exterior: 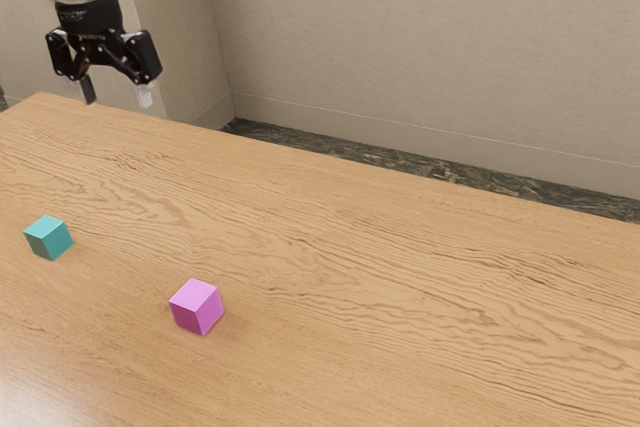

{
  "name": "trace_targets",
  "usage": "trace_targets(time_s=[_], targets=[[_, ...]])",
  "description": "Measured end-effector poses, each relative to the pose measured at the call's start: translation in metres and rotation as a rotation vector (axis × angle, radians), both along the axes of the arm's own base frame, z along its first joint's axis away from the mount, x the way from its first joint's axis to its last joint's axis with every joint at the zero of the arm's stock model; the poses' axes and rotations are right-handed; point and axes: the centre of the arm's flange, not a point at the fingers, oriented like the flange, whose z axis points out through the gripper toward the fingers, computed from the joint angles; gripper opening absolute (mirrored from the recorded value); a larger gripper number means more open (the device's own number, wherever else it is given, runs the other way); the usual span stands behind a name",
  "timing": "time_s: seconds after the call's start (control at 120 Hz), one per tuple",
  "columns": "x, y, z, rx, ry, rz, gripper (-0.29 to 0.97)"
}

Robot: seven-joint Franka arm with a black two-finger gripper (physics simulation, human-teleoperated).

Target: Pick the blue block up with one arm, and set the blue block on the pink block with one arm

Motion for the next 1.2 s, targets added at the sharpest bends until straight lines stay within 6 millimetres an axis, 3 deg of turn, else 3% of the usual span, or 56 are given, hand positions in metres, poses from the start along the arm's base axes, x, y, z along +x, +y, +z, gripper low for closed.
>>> trace_targets(time_s=[0.217, 0.242, 0.292, 0.325, 0.383, 0.467, 0.533, 0.617, 0.692, 0.792, 0.858, 0.908, 1.017, 1.2], targets=[[0.001, 0.001, 0.004, -0.003, -0.018, 0.004, 0.68], [-0.003, 0.000, 0.032, 0.001, -0.071, 0.001, 0.68], [-0.026, -0.011, 0.118, 0.017, -0.230, -0.019, 0.68], [-0.042, -0.022, 0.149, 0.026, -0.276, -0.039, 0.68], [-0.056, -0.039, 0.168, 0.035, -0.287, -0.070, 0.68], [-0.059, -0.041, 0.164, 0.063, -0.244, -0.072, 0.68], [-0.034, -0.035, 0.137, 0.103, -0.161, -0.058, 0.68], [0.018, -0.025, 0.082, 0.126, -0.033, -0.046, 0.68], [0.072, -0.009, 0.001, 0.131, 0.084, -0.046, 0.68], [0.126, 0.050, -0.101, 0.117, 0.130, -0.007, 0.68], [0.152, 0.070, -0.146, 0.109, 0.116, -0.009, 0.68], [0.161, 0.082, -0.159, 0.109, 0.085, -0.010, 0.68], [0.174, 0.108, -0.166, 0.118, 0.003, -0.002, 0.68], [0.191, 0.095, -0.157, 0.053, -0.105, -0.031, 0.68]])
